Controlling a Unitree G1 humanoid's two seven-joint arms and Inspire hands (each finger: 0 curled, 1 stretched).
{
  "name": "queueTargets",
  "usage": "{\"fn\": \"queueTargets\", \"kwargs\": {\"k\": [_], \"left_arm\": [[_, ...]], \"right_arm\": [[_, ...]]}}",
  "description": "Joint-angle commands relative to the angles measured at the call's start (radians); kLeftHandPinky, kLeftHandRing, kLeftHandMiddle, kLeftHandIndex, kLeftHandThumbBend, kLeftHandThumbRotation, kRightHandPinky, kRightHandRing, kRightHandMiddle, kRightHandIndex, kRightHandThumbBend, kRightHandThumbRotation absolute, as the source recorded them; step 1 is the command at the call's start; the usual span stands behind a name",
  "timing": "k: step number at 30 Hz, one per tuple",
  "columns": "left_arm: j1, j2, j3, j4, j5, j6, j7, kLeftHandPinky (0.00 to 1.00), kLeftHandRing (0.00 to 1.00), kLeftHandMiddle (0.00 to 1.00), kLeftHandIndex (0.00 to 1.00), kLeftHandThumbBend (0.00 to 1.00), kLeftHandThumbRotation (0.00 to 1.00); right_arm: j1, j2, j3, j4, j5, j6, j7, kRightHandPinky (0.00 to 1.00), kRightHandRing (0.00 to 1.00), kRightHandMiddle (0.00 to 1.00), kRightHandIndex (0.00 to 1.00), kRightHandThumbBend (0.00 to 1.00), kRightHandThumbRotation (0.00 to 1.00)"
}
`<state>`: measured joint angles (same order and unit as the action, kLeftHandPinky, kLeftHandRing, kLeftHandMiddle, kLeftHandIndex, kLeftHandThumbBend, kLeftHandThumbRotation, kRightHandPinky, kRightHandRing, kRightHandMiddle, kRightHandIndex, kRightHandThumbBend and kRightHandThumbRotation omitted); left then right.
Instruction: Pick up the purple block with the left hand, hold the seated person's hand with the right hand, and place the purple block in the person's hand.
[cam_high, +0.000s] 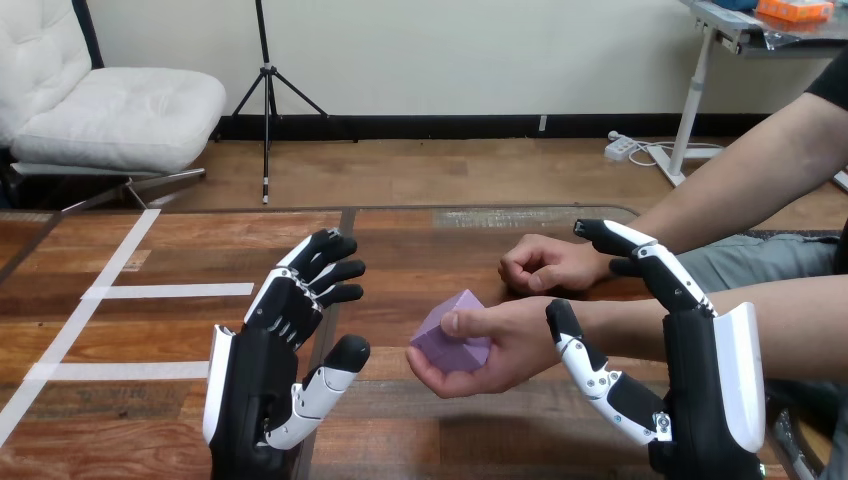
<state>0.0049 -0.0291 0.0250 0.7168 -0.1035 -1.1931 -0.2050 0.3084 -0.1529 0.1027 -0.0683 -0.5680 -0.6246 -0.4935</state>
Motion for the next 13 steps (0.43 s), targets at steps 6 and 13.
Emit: {"fn": "queueTargets", "kwargs": {"k": [6, 13], "left_arm": [[-0.045, -0.002, 0.001, -0.008, 0.021, 0.002, 0.014, 0.68, 0.75, 0.79, 0.8, 0.82, 0.62], [-0.047, -0.001, 0.003, -0.007, 0.03, 0.001, 0.023, 0.67, 0.74, 0.79, 0.8, 0.82, 0.62]], "right_arm": [[-0.056, 0.004, -0.016, -0.003, 0.005, -0.004, 0.007, 0.71, 0.76, 0.77, 0.74, 0.38, 0.19], [-0.058, 0.004, -0.017, -0.006, 0.009, -0.001, 0.015, 0.71, 0.76, 0.77, 0.74, 0.39, 0.18]]}}
